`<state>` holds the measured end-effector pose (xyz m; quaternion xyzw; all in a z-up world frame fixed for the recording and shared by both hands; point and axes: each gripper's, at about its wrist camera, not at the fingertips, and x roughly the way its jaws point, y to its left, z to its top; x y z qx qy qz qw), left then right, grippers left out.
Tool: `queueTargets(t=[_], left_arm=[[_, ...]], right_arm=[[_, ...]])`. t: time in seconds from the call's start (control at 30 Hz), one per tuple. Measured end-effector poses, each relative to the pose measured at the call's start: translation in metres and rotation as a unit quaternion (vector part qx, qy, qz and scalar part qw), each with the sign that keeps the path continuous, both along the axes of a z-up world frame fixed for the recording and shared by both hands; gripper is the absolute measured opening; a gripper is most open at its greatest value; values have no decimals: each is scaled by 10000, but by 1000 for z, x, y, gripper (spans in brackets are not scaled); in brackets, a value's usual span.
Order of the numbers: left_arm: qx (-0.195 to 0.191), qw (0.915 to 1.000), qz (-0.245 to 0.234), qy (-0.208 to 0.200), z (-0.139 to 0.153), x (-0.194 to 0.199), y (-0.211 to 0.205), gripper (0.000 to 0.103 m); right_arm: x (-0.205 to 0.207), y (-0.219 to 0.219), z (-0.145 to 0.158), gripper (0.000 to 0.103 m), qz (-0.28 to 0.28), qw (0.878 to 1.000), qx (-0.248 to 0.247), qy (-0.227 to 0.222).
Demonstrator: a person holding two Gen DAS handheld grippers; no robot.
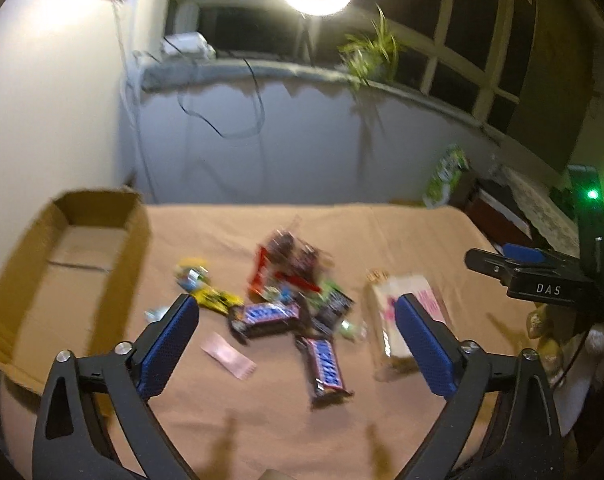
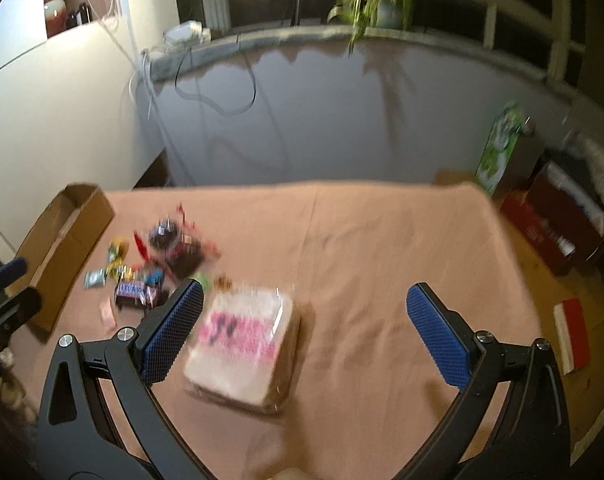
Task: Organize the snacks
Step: 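Move both tools toward the bread loaf and close both grippers on it, then carry the bread loaf with both grippers into the cardboard box and release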
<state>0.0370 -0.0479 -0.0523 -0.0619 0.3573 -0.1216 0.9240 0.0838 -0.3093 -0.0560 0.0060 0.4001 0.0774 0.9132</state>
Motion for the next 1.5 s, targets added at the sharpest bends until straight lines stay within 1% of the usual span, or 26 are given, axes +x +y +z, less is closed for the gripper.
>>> queueTargets(t=[0.13,0.23,0.27,0.33,0.37,0.47,0.5,0.6,0.63,0.73,0.83,0.97,1.13,1.27,1.43,1.5], left_arm=[[-298,9975,-410,490,-18,7,-17,84],[-471,9939,-683,724,-26,10,-32,76],[-556,9921,-768,819,-29,12,-37,75],[-646,9894,-886,953,-33,16,-44,72],[-656,9883,-945,999,-35,17,-48,67],[-670,9855,-1078,1126,-41,22,-57,63],[-707,9844,-1101,1178,-44,24,-59,62],[-907,9795,-1173,1365,-51,31,-61,57],[-923,9787,-1175,1408,-53,33,-63,55],[-953,9773,-1196,1468,-57,36,-66,53],[-941,9760,-1235,1525,-61,39,-68,50],[-1003,9728,-1276,1655,-68,43,-67,49],[-1004,9700,-1338,1765,-75,50,-71,49],[-1049,9687,-1375,1782,-77,52,-72,49],[-1062,9674,-1472,1766,-77,53,-79,49],[-1056,9675,-1501,1742,-76,52,-81,49]], right_arm=[[1,-9,-19,103,282,9984,200,457],[0,-13,-31,103,466,9949,476,758],[0,-14,-35,103,520,9934,570,854],[2,-13,-41,99,603,9910,665,994],[2,-13,-43,98,652,9899,702,1047],[4,-10,-48,95,764,9860,872,1196],[6,-8,-50,92,798,9845,941,1244],[10,-8,-54,87,844,9807,1106,1374],[11,-8,-55,83,848,9793,1155,1428],[17,-7,-64,75,882,9726,1368,1662],[22,-9,-71,72,854,9677,1533,1810],[26,-10,-75,68,854,9627,1692,1933],[30,-6,-77,60,907,9608,1674,2017],[32,-5,-79,57,926,9586,1703,2087],[35,-6,-82,50,887,9569,1726,2163],[35,-5,-81,48,888,9568,1716,2172]])
